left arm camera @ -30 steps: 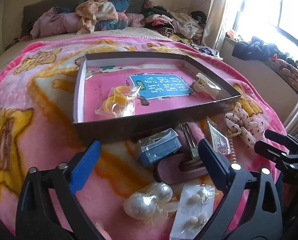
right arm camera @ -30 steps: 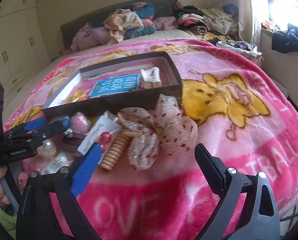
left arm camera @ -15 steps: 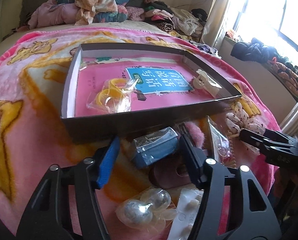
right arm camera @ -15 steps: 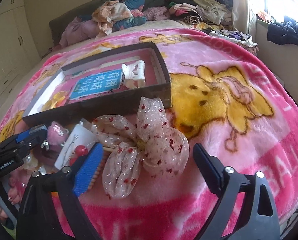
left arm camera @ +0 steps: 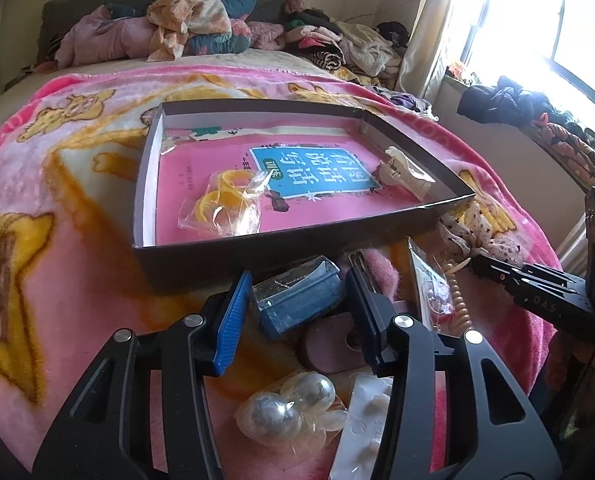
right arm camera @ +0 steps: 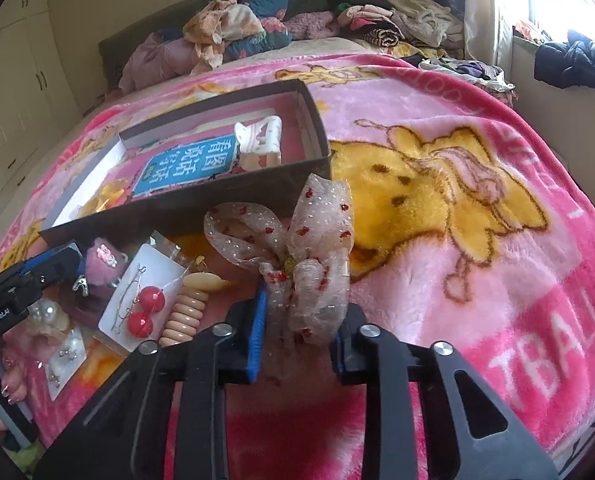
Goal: Organize jewelry
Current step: 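Lift both held items and carry them over the pink box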
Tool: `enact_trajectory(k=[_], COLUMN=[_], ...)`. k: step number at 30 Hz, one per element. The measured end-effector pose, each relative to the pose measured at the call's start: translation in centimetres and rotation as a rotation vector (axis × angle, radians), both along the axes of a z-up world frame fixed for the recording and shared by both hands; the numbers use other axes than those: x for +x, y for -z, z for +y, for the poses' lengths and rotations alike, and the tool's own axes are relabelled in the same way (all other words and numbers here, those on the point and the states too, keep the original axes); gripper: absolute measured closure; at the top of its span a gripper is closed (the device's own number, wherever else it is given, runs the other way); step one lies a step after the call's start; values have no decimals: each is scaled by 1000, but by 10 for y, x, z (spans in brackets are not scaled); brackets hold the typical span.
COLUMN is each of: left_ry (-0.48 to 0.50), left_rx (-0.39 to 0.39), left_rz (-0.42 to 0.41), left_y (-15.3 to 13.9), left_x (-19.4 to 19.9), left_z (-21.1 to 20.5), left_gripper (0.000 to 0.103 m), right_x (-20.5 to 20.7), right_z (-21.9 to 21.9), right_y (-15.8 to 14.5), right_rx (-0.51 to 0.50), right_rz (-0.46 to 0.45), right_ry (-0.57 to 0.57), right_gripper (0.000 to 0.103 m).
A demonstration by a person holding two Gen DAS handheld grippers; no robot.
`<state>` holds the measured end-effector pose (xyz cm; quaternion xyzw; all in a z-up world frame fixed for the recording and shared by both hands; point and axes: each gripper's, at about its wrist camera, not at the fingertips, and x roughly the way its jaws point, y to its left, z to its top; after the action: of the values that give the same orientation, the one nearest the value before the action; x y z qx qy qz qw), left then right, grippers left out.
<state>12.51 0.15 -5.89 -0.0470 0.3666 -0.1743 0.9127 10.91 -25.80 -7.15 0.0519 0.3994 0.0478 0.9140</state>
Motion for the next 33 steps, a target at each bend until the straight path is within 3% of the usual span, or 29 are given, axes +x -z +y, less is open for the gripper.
enact_trajectory(k=[16, 33], left_ry=[27, 41], left_rx=[-22, -32], left_rz=[-63, -96], left_y=[-25, -39], left_x=[-4, 13], left_z=[-4, -14], left_gripper=[64, 64], right_x=[-29, -18], right_z=[0, 7], right_y=[-32, -55], right_rx=[66, 62], right_rz=[-77, -130], right_ry=[-33, -68], right_gripper=[82, 82])
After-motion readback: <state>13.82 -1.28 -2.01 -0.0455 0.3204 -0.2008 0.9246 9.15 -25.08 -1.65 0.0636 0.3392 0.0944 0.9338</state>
